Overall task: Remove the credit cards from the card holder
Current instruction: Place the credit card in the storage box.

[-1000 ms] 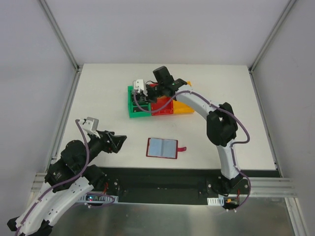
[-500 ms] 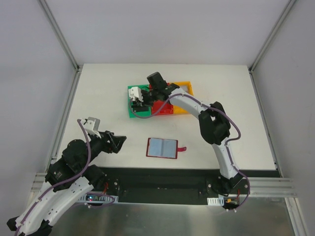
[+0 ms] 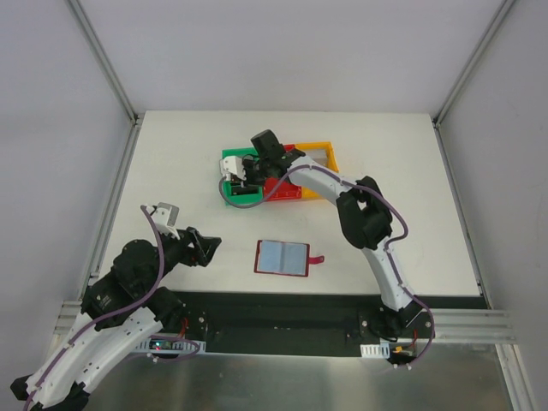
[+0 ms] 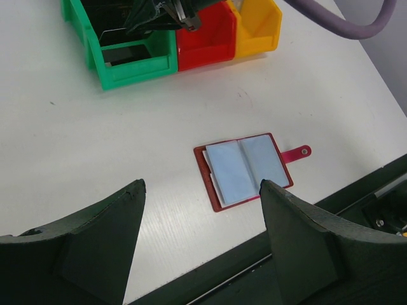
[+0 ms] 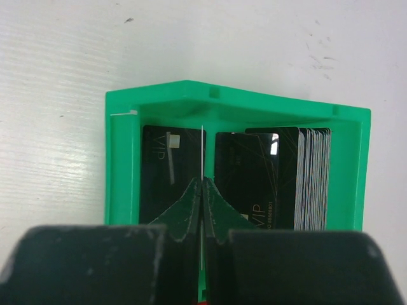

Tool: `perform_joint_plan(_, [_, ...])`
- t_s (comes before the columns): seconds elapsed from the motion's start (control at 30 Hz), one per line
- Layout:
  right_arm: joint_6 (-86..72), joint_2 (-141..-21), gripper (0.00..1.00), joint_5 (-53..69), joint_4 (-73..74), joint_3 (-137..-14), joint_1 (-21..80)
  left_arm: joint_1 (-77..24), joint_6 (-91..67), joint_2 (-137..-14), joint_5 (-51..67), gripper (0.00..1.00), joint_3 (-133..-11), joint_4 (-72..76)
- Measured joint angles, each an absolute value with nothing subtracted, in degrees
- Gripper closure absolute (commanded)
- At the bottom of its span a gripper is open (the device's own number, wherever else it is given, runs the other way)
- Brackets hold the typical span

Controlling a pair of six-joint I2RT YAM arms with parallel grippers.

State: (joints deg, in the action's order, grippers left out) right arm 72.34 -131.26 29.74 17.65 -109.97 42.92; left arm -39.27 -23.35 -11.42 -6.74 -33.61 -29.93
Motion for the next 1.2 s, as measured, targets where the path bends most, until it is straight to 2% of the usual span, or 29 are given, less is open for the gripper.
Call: perform_joint_plan(1.2, [73.0,-136.8,0.99,23.1,14.7,-113.9,43.7,-39.3,-23.2,-11.9,-7.8,0.25,-33.6,-29.9])
